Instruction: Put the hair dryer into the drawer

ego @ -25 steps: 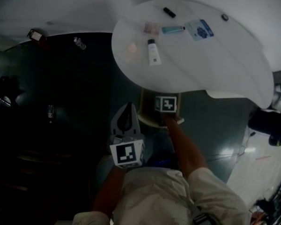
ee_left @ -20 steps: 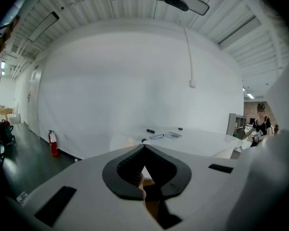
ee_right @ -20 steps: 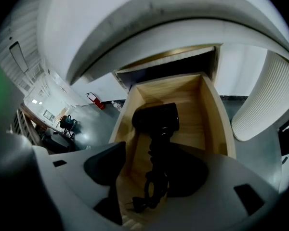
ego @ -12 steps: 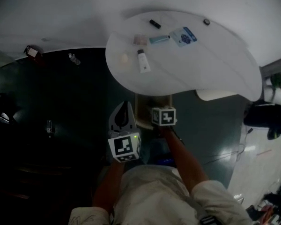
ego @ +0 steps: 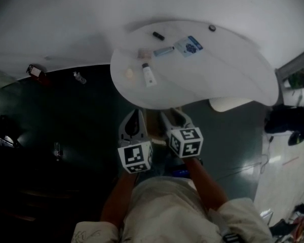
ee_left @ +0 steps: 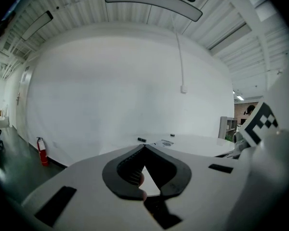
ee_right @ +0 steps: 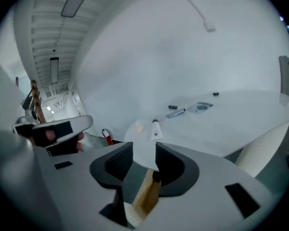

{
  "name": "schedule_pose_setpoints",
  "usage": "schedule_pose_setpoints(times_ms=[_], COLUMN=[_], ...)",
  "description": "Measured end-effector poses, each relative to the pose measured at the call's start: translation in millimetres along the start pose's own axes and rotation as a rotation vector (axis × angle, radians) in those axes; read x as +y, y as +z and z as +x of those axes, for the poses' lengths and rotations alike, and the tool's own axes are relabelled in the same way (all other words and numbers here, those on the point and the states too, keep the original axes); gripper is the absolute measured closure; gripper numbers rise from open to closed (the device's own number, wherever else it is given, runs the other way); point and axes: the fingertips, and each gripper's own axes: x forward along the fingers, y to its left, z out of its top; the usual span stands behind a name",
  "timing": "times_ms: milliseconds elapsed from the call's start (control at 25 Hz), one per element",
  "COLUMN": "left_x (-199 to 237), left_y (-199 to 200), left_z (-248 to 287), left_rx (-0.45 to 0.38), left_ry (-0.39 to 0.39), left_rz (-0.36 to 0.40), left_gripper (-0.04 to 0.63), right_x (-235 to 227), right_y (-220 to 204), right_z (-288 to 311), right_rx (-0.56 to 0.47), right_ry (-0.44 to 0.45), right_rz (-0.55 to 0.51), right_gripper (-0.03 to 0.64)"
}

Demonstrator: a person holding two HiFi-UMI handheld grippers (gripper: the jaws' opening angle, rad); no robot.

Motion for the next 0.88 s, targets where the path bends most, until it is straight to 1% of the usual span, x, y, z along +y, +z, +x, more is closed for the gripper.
schedule_pose_setpoints(times_ms=[120, 200, 240, 320, 400, 720, 880], left_x=[-6, -11, -14, -18, -21, -27, -29], left_y=[11, 19, 23, 31, 39, 58, 66], left_z=[3, 4, 5, 7, 7, 16, 22], left_rx=[-0.017, -0.031, -0.039, -0.058, -0.076, -0.138, -0.161], left_ry=[-0.014, -0.022, -0.028, -0.038, -0.044, -0.056, -0.059], left_rz=[0.015, 0.019, 0.021, 0.027, 0.038, 0.073, 0.066], left_gripper=[0.595, 0.595, 0.595, 0.595, 0.595, 0.595, 0.595], right_x=[-2, -5, -6, -7, -10, -11, -12], right_y=[31, 49, 56, 69, 76, 98, 112], right_z=[-21, -32, -36, -41, -42, -43, -44], right_rx=[-0.104, -0.172, -0.201, -0.248, -0.272, -0.332, -0.367], right_ry=[-0.045, -0.07, -0.082, -0.104, -0.125, -0.136, -0.135], right_rz=[-0.046, -0.064, -0.082, -0.129, -0.17, -0.241, -0.261], right_gripper=[0.526, 0.598, 0.611, 0.611, 0.612, 0.613, 0.613])
